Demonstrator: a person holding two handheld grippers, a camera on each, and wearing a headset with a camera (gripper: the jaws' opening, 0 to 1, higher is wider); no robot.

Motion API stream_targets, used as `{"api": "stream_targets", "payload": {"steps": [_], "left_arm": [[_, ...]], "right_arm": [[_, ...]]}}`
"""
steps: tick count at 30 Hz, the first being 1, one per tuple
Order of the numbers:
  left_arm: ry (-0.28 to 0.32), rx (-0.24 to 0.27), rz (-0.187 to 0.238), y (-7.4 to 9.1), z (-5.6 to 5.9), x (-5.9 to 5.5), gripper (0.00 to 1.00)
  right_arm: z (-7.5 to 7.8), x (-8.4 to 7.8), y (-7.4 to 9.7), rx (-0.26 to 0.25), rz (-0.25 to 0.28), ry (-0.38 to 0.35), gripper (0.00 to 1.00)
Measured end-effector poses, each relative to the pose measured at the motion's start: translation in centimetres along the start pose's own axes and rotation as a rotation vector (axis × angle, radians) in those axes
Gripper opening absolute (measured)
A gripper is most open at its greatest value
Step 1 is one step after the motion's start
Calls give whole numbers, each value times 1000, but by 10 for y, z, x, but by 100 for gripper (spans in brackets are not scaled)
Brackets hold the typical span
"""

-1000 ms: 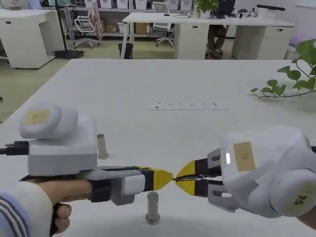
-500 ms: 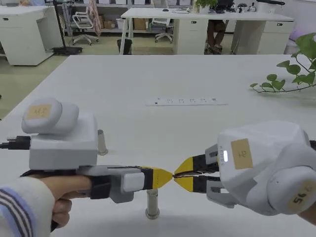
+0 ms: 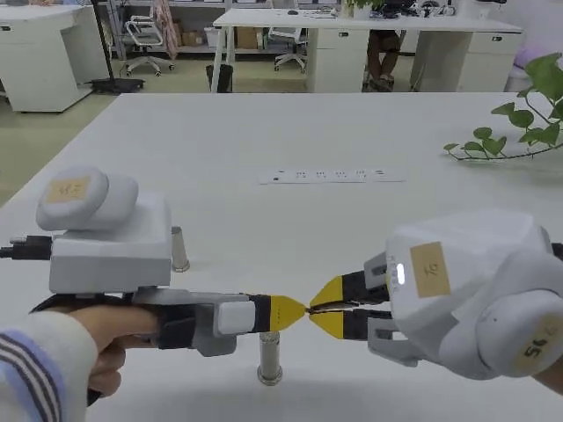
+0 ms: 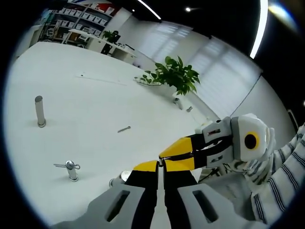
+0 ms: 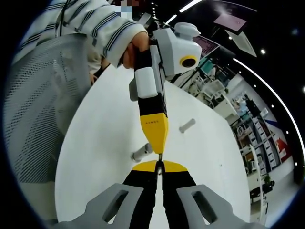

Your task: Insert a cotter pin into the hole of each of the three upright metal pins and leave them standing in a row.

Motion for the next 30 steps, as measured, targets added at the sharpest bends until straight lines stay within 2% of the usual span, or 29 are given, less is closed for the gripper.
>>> {"api": "stream_targets", "payload": {"steps": [6,9,11,15,18,21,24,26,28,29,30], "left_arm": [[-8,10,-23,-1,0,-3,0],[-65,36,-36,-1,0,-5,0],[-75,65,-41,-1,-2,-6,0],[-80,55,-40,0,-2,-6,0],[-90,49,-44,2,0,-6,0],[-104,51,-45,3,0,-6,0],[-169,77,-67,5,0,-8,0],[-241,98,-88,7,0,-9,0],[-328,106,-97,8,2,-10,0],[-376,104,-101,9,5,-11,0],[-387,95,-97,9,6,-12,0]], "right_arm": [[-3,0,-1,12,0,-6,3],[-4,1,-2,17,2,-9,4],[-4,1,-3,19,6,-12,5],[-1,2,-2,17,22,-31,11],[-2,0,-2,28,20,-37,11],[-4,-2,-2,54,29,-57,13],[-5,-4,-1,86,40,-91,15],[-8,-7,-1,126,51,-136,17],[-11,-10,-1,189,68,-205,19],[-16,-13,-1,256,70,-245,20],[-17,-15,-2,273,71,-250,19]]}}
Point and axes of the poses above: the centre of the closed fingertips' face, and the gripper's own axes: y roughly backward along the fingers, z roughly to its right, x roughly out of its top, the point moved 4 cm from there along y, roughly backward along the fingers, and after that the axes turned 15 degrees about -z, right-handed, at the moved point
